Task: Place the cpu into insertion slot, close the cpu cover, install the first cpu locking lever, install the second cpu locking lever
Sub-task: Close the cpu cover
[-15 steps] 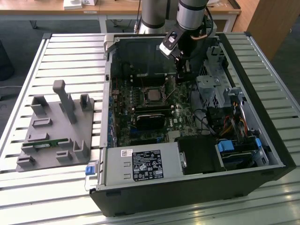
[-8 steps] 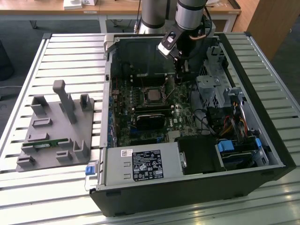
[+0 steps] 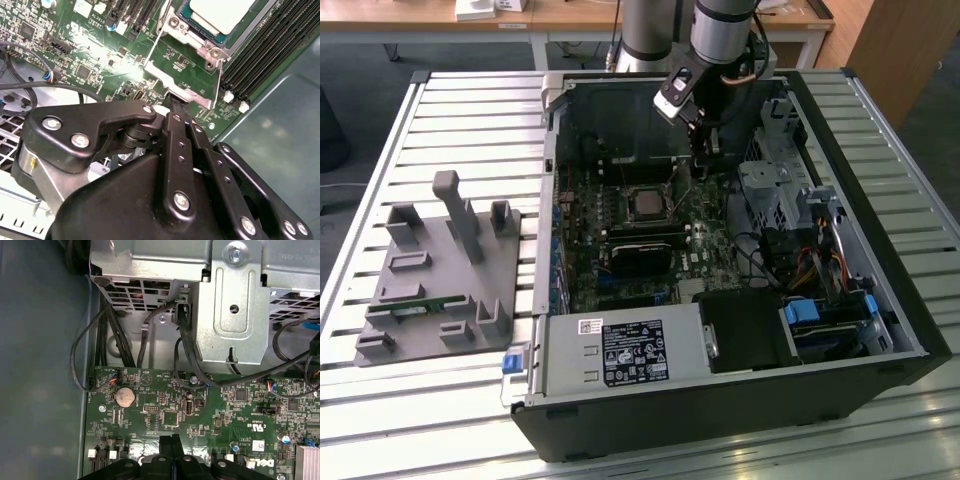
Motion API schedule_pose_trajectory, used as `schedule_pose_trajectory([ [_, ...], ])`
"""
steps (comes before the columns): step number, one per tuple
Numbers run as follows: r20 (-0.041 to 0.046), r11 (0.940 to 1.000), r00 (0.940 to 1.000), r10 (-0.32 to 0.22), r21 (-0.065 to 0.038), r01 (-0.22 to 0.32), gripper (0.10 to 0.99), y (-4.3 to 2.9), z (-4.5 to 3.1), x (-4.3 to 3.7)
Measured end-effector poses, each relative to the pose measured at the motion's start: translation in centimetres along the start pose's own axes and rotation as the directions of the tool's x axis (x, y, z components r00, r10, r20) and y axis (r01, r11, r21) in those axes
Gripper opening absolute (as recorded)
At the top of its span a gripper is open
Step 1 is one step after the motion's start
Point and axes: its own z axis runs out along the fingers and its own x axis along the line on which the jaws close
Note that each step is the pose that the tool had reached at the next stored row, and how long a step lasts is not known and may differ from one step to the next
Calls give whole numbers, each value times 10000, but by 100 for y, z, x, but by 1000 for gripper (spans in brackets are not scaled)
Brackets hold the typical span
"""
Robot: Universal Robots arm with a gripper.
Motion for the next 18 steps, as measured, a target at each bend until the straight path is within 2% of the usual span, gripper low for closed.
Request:
schedule_pose_trajectory([
  [9,1,10000,10000,1,0,-1,106,-45,-1,2],
  [18,1,10000,10000,0,0,0,106,-182,-1,7],
])
